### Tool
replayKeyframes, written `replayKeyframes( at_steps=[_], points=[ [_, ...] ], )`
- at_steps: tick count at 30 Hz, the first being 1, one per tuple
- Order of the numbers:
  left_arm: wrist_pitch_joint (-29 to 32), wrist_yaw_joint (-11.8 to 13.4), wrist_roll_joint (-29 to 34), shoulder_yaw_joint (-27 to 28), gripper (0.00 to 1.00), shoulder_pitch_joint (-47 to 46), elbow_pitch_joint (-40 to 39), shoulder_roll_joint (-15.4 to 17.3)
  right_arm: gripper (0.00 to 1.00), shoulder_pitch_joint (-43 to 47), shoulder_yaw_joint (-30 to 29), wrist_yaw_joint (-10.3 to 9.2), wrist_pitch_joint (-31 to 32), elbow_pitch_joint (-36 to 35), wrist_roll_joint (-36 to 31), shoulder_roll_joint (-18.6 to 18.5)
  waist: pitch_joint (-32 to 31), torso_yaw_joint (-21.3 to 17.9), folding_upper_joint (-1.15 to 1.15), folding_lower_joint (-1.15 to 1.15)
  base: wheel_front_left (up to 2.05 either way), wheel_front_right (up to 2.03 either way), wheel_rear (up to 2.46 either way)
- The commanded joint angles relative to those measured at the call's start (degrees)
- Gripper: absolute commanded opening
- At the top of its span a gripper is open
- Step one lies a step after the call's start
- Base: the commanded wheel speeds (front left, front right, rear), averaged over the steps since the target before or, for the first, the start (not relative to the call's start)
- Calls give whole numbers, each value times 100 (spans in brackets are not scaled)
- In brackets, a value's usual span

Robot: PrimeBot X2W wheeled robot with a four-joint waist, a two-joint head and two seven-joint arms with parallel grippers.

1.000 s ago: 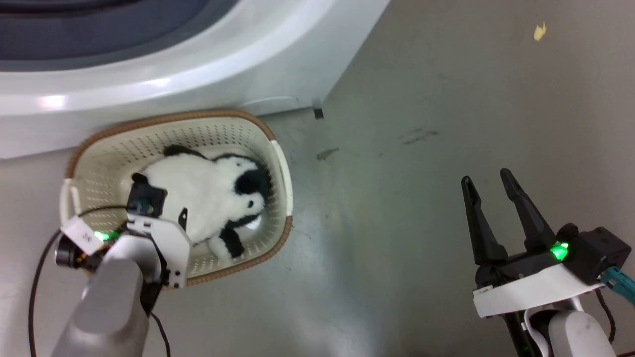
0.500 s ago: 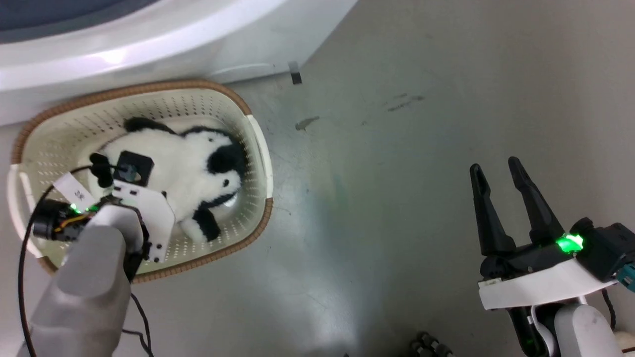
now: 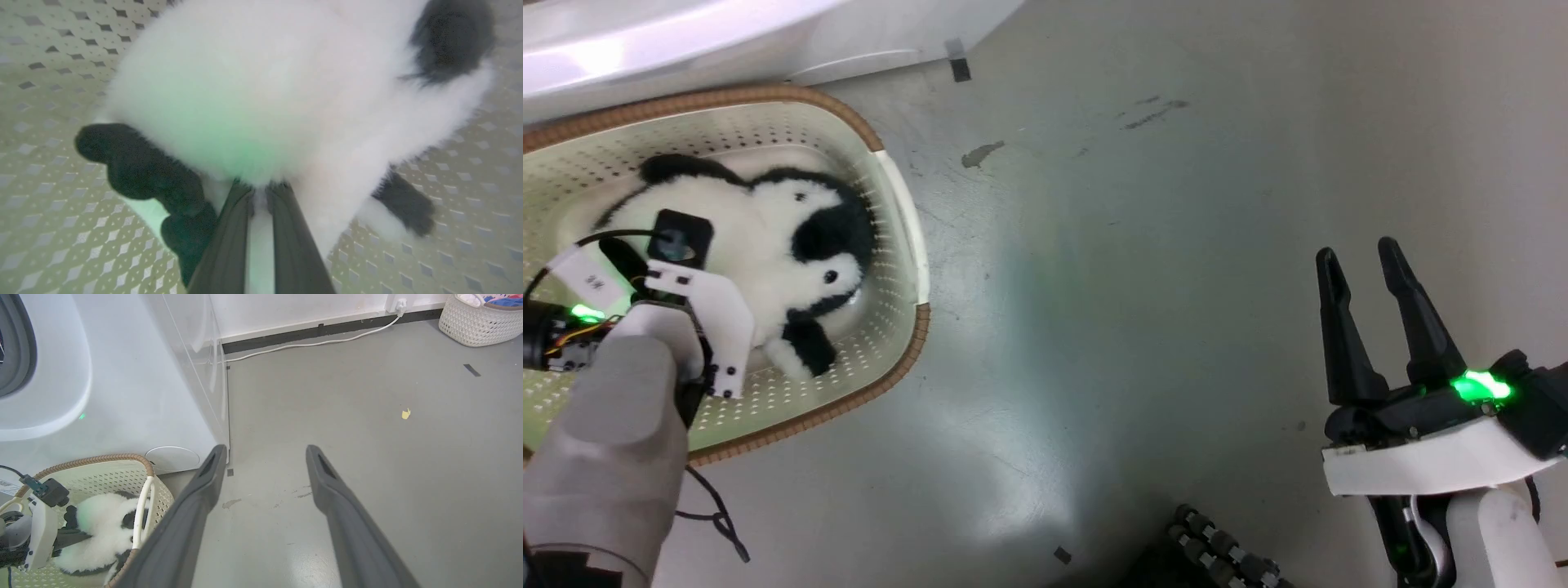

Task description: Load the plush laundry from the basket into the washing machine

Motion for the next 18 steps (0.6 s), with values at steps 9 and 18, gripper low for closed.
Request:
replayKeyframes(
  at_steps=[9,18],
  points=[
    [-966,15,-632,241,0,120,560,-46,100,-298,25,-5,-139,189,-102,-6,-493,27,0,0,0,0,0],
    [-2024,-115,-871,260,0,805,443,-670,100,42,-232,-5,-139,428,-574,-6,-1892,681,0,0,0,0,0]
  ],
)
